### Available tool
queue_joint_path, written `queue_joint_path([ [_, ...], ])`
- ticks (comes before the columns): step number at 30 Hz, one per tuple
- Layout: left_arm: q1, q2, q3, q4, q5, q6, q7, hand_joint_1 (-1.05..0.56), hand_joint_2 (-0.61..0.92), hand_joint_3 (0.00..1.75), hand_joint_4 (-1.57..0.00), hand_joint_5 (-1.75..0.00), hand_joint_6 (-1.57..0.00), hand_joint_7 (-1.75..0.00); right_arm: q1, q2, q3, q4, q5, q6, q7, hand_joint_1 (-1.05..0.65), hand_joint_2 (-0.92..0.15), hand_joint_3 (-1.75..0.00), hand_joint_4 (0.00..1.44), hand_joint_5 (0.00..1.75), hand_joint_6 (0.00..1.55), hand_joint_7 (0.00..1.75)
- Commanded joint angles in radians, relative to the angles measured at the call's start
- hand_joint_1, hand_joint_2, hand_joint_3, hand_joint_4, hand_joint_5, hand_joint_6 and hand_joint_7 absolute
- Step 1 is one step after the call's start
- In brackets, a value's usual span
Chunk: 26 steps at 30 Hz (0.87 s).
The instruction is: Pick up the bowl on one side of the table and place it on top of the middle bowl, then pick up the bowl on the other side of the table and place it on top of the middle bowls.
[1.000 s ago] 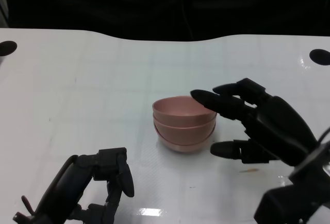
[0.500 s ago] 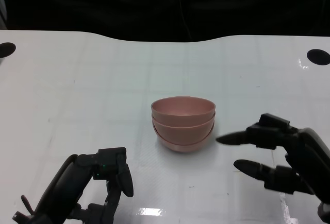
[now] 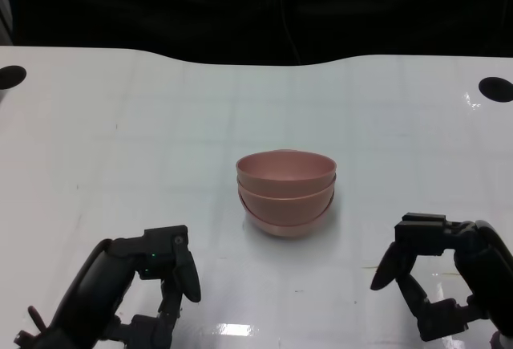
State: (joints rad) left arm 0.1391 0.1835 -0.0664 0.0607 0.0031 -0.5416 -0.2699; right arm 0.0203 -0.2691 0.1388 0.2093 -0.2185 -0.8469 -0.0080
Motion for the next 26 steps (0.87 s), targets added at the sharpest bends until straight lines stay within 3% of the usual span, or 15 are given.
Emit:
queue_joint_path([
  [1, 0.009, 0.009, 0.007, -0.009, -0.009, 0.011, -0.004, 0.00, 0.26, 1.64, -0.90, -1.75, -0.85, -1.53, -0.027, -0.017, 0.002, 0.036, 0.084, 0.007, 0.072, 0.35, -0.12, -1.75, 1.00, 1.74, 0.97, 1.40],
  [9, 0.000, 0.010, 0.006, -0.007, -0.011, 0.023, -0.005, -0.01, 0.26, 1.63, -0.89, -1.75, -0.86, -1.53, -0.059, -0.001, -0.008, 0.113, 0.150, -0.044, 0.168, 0.32, -0.07, -1.75, 1.02, 1.71, 0.96, 1.43],
  [26, -0.026, 0.022, 0.006, 0.027, 0.001, 0.002, -0.010, 0.02, 0.20, 1.68, -0.92, -1.73, -0.91, -1.46, -0.077, 0.021, -0.021, 0.131, 0.129, -0.038, 0.188, 0.28, -0.07, -1.75, 1.00, 1.73, 0.96, 1.37],
])
